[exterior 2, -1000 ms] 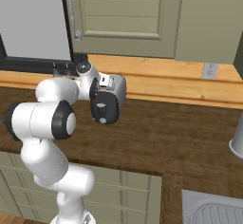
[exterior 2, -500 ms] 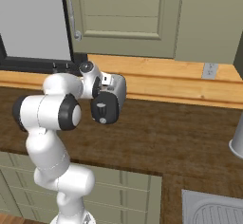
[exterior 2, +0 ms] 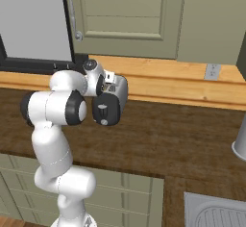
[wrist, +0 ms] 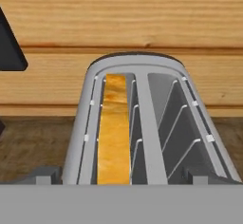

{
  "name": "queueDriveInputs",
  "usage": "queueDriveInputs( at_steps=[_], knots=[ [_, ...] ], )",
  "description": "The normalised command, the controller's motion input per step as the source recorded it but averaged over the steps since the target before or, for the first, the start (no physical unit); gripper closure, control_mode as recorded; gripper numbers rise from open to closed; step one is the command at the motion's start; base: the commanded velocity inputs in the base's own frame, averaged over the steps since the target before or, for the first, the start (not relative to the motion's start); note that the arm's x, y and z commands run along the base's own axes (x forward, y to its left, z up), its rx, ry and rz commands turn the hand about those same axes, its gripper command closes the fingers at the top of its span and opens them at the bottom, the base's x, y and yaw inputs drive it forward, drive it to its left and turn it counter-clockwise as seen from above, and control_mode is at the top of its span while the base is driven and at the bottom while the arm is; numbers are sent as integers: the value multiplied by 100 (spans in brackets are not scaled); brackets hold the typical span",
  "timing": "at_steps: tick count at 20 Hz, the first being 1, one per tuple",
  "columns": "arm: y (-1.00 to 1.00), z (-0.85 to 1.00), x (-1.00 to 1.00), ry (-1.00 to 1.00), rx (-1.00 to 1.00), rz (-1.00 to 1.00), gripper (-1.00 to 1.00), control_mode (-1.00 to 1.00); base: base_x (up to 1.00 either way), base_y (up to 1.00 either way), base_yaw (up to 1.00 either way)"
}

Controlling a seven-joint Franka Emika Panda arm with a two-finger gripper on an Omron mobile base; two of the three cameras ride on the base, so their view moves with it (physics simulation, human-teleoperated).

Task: Start the toaster. Once the lever pops up, take the bread to the plate on the dining counter.

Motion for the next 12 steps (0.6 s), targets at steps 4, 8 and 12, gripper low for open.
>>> queueDriveInputs(
  at_steps=[4,8,12],
  knots=[
    [0,-22,22,-1,-2,0,-100,-100,0,0,0],
    [0,-26,20,-2,-2,0,-100,-100,0,0,0],
    [0,-27,17,-5,-3,0,100,-100,0,0,0]
  ],
)
